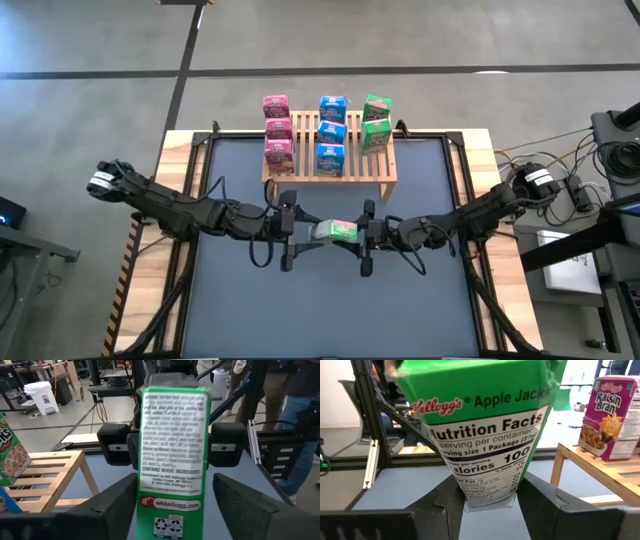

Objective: Stack cereal on shelf
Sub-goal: Put the green cereal box on the shelf aligned with the other green cereal boxes

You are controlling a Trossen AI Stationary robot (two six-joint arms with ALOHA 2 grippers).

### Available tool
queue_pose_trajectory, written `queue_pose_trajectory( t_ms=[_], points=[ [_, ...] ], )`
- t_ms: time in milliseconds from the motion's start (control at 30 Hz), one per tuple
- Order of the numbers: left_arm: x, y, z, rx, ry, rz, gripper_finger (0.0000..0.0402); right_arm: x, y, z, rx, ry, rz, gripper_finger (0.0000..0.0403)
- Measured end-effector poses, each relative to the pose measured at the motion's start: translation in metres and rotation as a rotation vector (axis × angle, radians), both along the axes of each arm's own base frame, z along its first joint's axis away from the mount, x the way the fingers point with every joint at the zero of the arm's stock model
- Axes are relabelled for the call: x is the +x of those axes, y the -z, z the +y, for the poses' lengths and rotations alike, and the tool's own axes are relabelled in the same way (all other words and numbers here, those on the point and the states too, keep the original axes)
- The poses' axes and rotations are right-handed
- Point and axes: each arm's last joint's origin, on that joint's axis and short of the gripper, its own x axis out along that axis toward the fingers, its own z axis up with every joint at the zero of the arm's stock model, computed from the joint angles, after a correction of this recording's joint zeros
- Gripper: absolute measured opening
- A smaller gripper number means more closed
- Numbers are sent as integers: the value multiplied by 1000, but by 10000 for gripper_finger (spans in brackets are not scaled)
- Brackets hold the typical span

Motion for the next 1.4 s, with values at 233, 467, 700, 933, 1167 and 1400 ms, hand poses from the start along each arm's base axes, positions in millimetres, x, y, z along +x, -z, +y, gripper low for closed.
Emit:
queue_pose_trajectory(
  t_ms=[233,467,700,933,1167,1400],
  points=[
    [-25,-17,8,3,-24,27,298,-12,-11,-4,-12,8,56,152],
    [-54,-29,13,-22,-25,-2,315,-42,-42,-24,-21,45,78,154],
    [-76,-14,18,-37,-16,-50,316,-83,-66,-52,-56,115,136,154],
    [-98,0,24,-61,41,-174,316,-118,-79,-66,-135,139,151,153],
    [-111,6,28,-41,47,-237,316,-129,-77,-88,-157,185,215,156],
    [-113,8,30,-4,47,-271,316,-125,-67,-122,-96,148,293,154]
  ],
)
